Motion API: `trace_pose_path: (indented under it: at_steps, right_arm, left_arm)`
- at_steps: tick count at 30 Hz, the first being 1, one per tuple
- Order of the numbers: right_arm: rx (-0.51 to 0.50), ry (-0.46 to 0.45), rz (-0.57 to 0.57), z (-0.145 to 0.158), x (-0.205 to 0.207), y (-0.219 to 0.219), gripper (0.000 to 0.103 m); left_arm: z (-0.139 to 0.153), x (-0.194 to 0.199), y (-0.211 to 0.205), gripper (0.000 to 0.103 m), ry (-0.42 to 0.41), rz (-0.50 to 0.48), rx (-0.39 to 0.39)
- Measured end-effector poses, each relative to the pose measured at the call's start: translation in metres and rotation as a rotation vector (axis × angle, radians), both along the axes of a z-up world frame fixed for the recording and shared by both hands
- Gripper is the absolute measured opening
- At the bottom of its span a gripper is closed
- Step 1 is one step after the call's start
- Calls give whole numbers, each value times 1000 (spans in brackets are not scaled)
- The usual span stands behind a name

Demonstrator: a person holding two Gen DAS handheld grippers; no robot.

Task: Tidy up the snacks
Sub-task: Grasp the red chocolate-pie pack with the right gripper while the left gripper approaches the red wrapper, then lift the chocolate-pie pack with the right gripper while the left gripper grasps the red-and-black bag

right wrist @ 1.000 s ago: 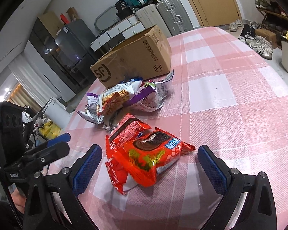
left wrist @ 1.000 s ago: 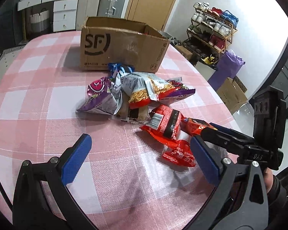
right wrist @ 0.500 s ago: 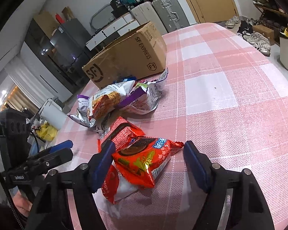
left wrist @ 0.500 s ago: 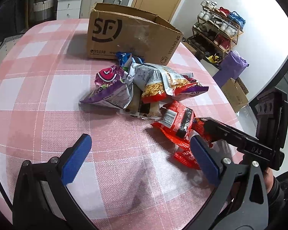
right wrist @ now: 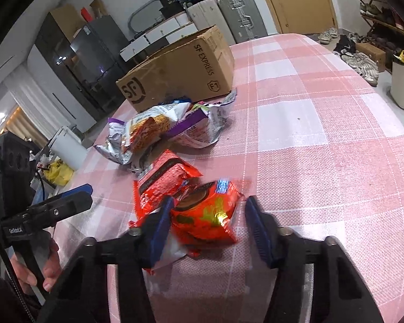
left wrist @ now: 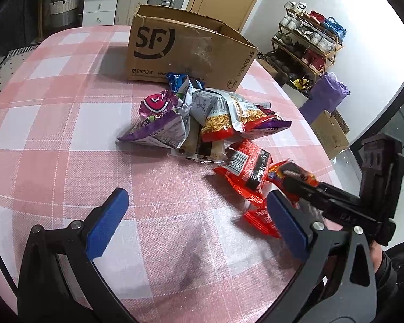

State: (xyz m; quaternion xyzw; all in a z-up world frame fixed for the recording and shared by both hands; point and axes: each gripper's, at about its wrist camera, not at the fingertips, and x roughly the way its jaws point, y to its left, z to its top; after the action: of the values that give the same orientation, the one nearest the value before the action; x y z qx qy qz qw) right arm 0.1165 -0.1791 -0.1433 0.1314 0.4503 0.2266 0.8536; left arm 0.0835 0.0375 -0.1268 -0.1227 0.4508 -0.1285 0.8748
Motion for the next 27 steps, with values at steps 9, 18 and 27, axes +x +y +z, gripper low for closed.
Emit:
trace_pose_path:
  at_steps: [9,18,27]
  right_arm:
    - [60,-10,-13,0,-3,-10,41]
    - [106,-82,-36,17,-10,-31,40]
    - [123,-86,-66,21,-15,-51,40]
  left_arm:
    - [2,-3,-12,102,5,-42,14]
    - [-2,30,-52,102,55,-164,23]
    - [-10,61,-68,98,75,-177,-14]
